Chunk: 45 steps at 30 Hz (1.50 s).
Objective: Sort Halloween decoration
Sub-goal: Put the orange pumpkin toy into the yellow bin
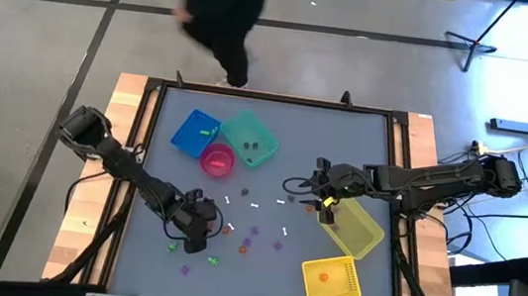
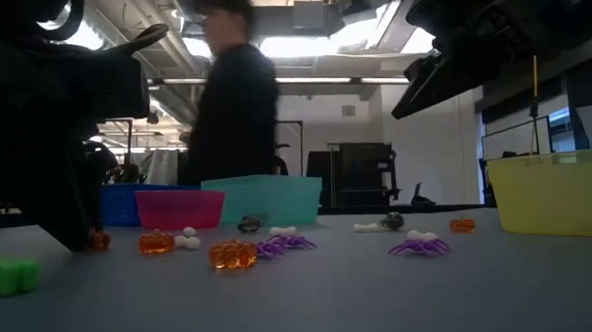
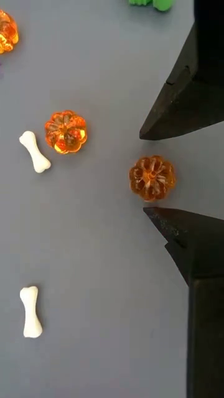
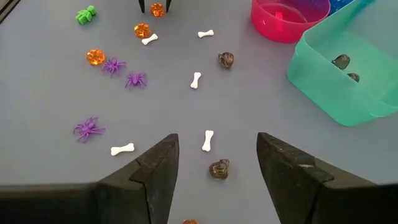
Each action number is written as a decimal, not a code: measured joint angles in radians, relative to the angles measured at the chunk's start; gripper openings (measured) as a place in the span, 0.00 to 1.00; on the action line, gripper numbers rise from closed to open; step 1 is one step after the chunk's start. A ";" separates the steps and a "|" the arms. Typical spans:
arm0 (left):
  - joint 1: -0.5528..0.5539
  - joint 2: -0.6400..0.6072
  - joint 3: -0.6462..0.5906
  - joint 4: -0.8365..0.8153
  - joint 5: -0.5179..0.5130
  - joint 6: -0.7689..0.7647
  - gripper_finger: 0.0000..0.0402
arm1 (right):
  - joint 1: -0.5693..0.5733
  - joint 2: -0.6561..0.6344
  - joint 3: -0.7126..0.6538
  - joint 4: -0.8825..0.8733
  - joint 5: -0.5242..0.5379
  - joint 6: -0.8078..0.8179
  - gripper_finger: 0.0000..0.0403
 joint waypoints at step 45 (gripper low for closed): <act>0.020 -0.019 0.051 -0.006 -0.040 0.007 0.22 | 0.000 0.000 0.000 0.002 0.000 0.013 0.54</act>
